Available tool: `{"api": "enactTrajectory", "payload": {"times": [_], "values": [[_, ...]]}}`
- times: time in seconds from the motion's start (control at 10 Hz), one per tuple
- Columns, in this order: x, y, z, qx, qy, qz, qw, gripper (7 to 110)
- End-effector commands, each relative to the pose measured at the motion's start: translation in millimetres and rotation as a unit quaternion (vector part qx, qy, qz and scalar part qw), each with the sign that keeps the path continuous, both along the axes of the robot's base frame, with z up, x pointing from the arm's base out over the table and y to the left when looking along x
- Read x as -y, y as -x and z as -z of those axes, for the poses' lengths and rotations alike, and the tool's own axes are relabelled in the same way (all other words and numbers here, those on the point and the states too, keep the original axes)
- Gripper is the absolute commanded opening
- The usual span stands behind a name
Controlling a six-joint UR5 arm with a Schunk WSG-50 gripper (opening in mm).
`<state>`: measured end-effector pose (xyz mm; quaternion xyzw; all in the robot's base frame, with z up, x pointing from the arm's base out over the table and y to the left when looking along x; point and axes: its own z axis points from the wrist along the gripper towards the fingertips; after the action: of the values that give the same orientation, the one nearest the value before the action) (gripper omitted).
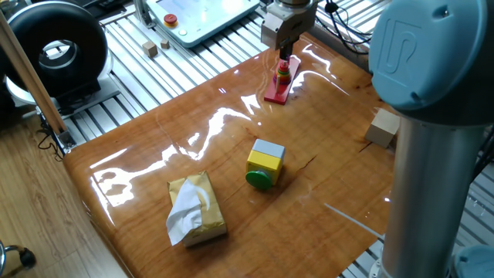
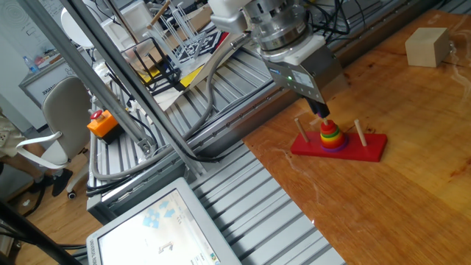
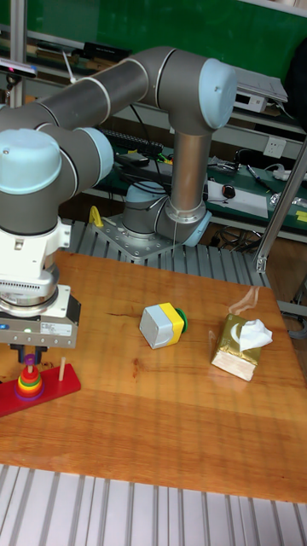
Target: Take out one Hanoi block and throw it aside
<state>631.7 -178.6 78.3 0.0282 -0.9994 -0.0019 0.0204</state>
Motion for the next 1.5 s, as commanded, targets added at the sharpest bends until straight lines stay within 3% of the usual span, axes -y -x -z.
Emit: {"api": "enactTrajectory", "payload": {"times": [0.0,0.6,1.4], "values": [[-4.2,-2.4,-13.4,-0.001,-0.009,0.006,0.9999,7],[-29.6,-11.9,-33.2,-0.005,-0.019,0.026,0.9995,7],[-55.2,-19.3,-39.5,-0.005,-0.029,0.042,0.9987,7]]}}
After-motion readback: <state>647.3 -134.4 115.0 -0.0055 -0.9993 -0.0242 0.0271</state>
